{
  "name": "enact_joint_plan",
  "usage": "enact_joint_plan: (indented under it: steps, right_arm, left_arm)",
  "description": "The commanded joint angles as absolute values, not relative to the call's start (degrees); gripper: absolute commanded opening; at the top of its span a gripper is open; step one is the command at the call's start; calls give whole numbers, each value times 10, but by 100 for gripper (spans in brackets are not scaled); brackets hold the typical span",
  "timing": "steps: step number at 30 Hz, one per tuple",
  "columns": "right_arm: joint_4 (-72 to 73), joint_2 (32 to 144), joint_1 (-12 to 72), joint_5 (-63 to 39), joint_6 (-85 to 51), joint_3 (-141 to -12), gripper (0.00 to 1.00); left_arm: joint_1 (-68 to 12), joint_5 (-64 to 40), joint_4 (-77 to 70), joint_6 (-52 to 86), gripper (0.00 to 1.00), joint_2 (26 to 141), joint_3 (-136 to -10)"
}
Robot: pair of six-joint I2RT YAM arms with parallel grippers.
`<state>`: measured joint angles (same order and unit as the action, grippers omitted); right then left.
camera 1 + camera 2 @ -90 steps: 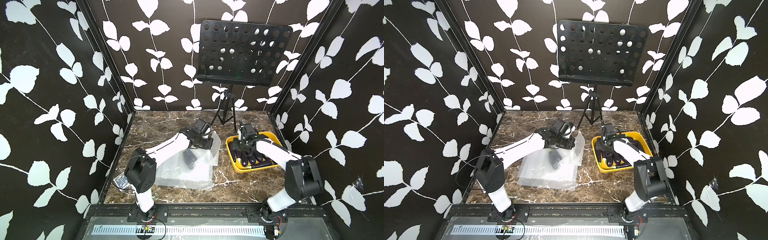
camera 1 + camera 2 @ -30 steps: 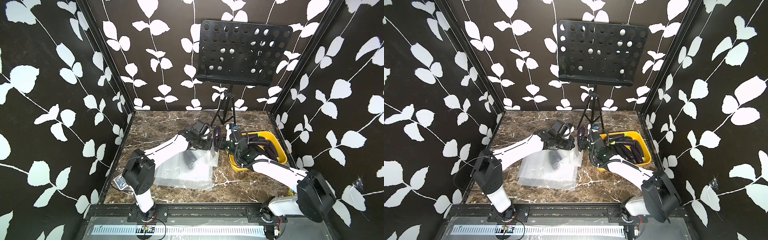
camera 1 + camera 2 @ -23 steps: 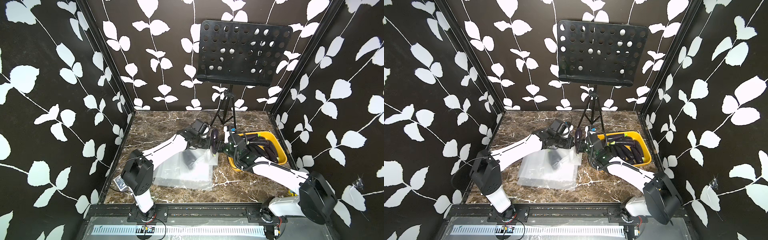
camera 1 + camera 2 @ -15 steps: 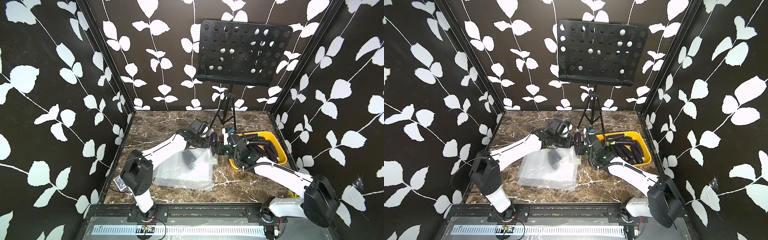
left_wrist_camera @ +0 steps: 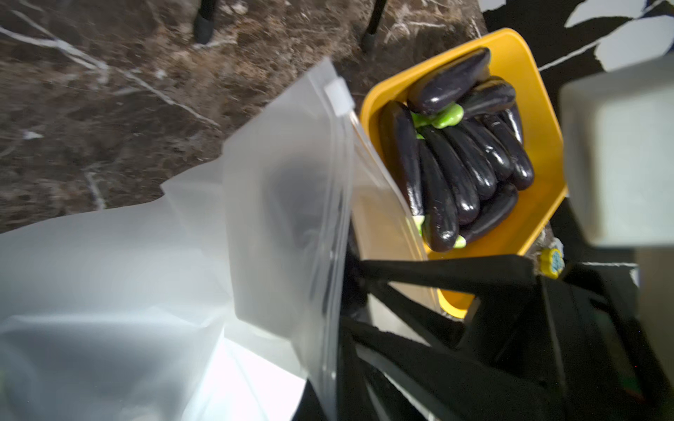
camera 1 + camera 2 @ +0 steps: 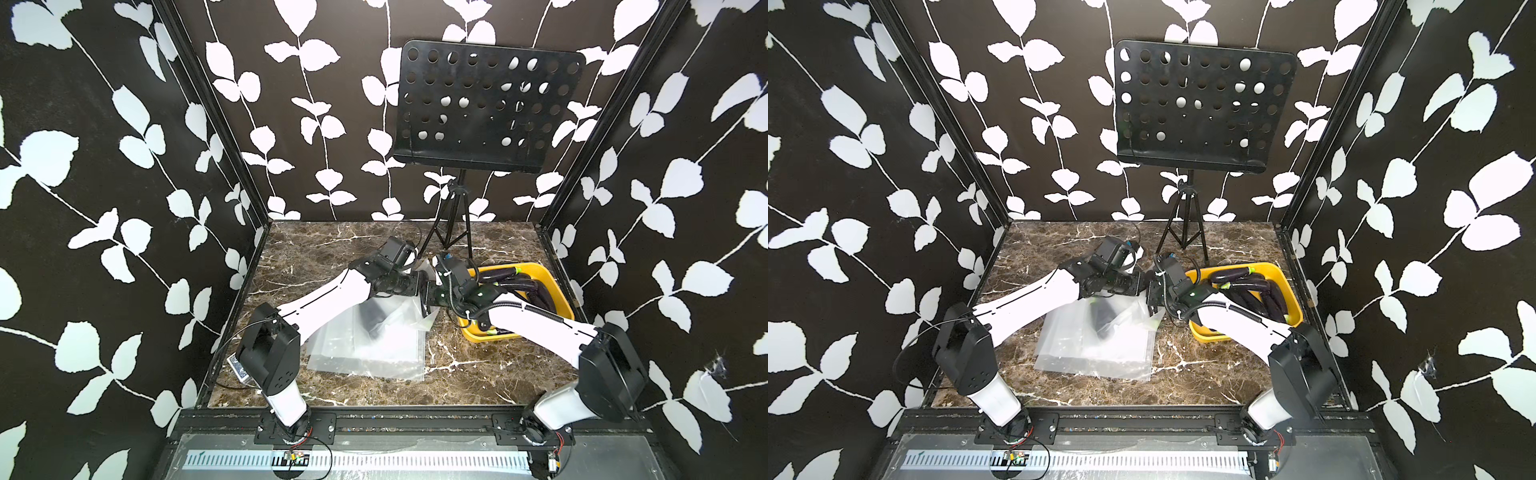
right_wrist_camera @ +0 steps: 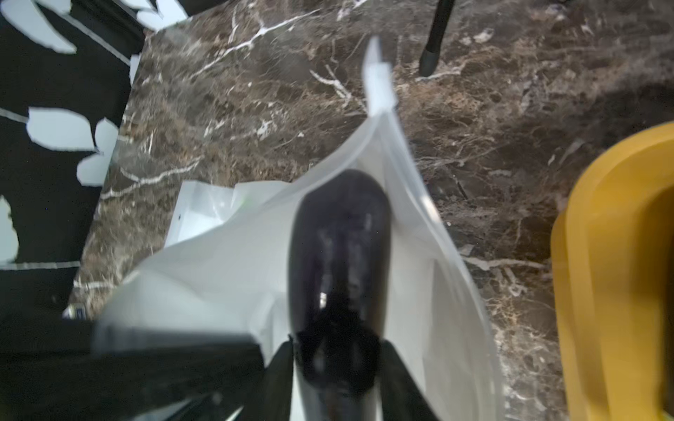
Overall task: Place the eggplant in a zip-top bag and seal the zipper
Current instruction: Place the eggplant in the zipper food storage bag, then adjust the zipper food storage bag in the zipper food storage bag.
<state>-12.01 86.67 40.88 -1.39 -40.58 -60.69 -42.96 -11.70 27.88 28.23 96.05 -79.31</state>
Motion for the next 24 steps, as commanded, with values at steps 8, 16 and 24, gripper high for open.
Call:
enact_joint_plan:
  steps: [8,16,24]
  right_arm:
    - [-184,751,414,9,-379,-650,56]
    - [-235,760,383,43,-350,-640,54]
    - [-201,822,364,7,-363,-595,50]
  left_arm:
    - [-432,-125,269,273,0,957,-778]
    - [-432,-127,270,272,0,956,-781]
    - [-432,-125,269,273,0,946,-781]
